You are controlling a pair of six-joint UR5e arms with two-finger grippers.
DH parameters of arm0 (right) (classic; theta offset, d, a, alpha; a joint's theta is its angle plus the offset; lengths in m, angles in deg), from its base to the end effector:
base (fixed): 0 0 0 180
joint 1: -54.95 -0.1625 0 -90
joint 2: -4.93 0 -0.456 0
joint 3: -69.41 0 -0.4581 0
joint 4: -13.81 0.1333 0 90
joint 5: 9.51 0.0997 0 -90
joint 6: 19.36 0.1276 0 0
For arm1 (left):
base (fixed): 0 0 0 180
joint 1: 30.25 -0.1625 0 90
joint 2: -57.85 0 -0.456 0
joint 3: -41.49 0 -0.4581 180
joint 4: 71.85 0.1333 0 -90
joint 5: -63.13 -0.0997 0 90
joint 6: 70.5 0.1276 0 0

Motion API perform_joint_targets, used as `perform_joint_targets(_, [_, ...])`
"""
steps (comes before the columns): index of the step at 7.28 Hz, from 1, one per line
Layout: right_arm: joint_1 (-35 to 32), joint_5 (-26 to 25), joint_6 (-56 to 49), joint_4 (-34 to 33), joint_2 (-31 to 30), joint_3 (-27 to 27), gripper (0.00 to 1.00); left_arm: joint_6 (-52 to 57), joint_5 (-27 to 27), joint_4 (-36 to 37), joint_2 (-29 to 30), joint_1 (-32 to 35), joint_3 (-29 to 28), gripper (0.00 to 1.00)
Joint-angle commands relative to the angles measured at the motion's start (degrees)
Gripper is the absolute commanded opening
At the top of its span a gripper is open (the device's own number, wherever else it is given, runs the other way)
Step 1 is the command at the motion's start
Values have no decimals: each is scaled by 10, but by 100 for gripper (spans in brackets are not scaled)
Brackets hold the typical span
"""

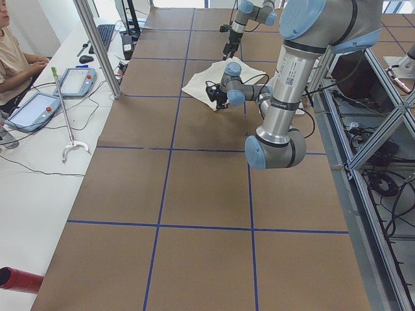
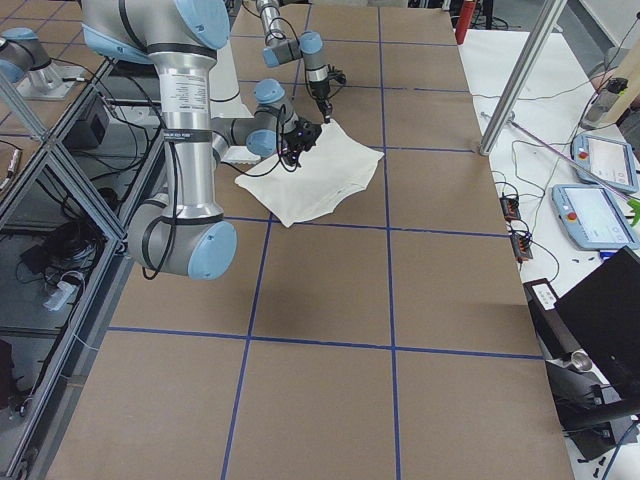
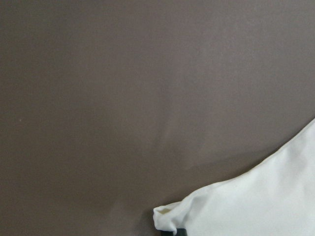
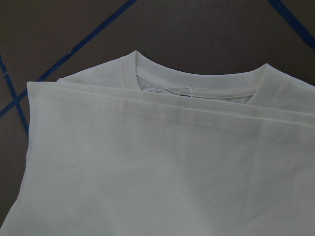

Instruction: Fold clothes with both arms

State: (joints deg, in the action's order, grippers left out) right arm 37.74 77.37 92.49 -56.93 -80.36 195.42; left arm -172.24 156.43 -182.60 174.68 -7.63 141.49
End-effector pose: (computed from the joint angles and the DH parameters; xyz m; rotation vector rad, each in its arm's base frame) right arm -0.4790 -0.2952 0.2955 0.0071 -1.0685 0.6456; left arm 0.6286 -0.3984 0.2789 0.0434 1.0178 -0.5188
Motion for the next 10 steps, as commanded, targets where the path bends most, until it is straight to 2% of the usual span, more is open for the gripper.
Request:
perform_joint_targets(1, [4, -6, 3, 2, 68, -8, 100, 99, -5, -26, 24, 105, -48, 0])
perform_joint_targets(2, [9, -8, 3, 2, 95, -20, 100, 115, -4, -71, 85, 149, -134, 0])
perform_joint_targets(4, [12, -7, 4, 2, 113, -23, 100, 120, -6, -178, 223, 206, -366, 0])
perform_joint_targets(5, [22, -9, 4, 2, 116, -29, 100, 133, -5, -215, 235, 212, -405, 0])
perform_joint_targets(6, [24, -10, 4, 1, 126, -37, 100, 147, 1, -212, 223, 214, -375, 41])
perform_joint_targets(7, [24, -11, 14, 0, 143, -72, 100, 146, 5, -206, 180, 214, -286, 44])
perform_joint_targets(8, [24, -14, 37, -5, 163, -121, 100, 145, 34, -171, 132, 213, -201, 47])
perform_joint_targets(9, [24, -14, 38, -8, 171, -150, 98, 145, 44, -158, 99, 211, -152, 47])
perform_joint_targets(10, [18, -14, 40, -8, 182, -180, 96, 145, 44, -158, 96, 210, -148, 47])
